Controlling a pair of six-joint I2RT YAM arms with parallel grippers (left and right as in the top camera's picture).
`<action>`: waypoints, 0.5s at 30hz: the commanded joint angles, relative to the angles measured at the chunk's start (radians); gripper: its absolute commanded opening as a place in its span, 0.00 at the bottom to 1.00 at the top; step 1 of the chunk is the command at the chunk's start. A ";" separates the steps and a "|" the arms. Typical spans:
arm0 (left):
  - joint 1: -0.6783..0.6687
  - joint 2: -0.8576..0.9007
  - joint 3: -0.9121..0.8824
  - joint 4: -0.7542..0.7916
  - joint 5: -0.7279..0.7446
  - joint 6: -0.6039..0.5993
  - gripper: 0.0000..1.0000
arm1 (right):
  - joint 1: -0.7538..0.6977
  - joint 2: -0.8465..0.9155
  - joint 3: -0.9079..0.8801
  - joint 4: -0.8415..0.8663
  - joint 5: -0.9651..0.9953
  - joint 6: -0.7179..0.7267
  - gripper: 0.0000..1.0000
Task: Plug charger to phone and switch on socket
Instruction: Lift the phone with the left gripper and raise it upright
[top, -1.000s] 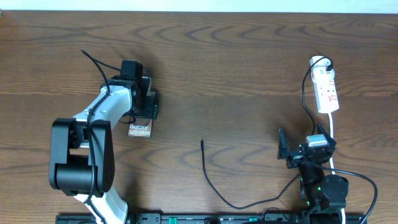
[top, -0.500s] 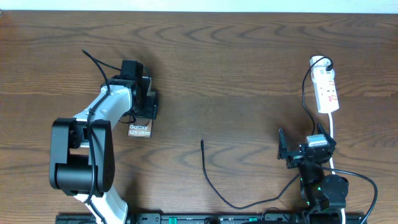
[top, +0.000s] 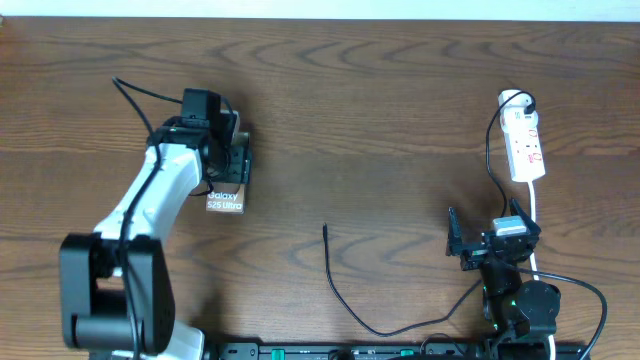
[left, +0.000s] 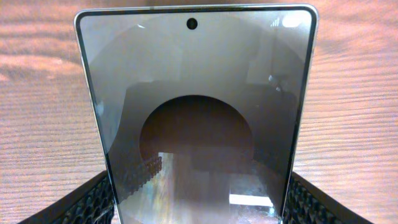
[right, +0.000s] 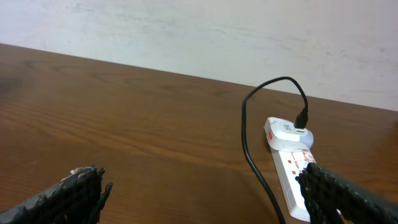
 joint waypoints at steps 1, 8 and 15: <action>0.001 -0.078 0.021 -0.003 0.123 -0.052 0.07 | 0.008 -0.002 -0.001 -0.004 0.005 -0.011 0.99; 0.001 -0.103 0.021 -0.023 0.264 -0.121 0.08 | 0.008 -0.002 -0.001 -0.004 0.005 -0.011 0.99; 0.002 -0.103 0.021 -0.016 0.595 -0.254 0.07 | 0.008 -0.002 -0.001 -0.004 0.005 -0.011 0.99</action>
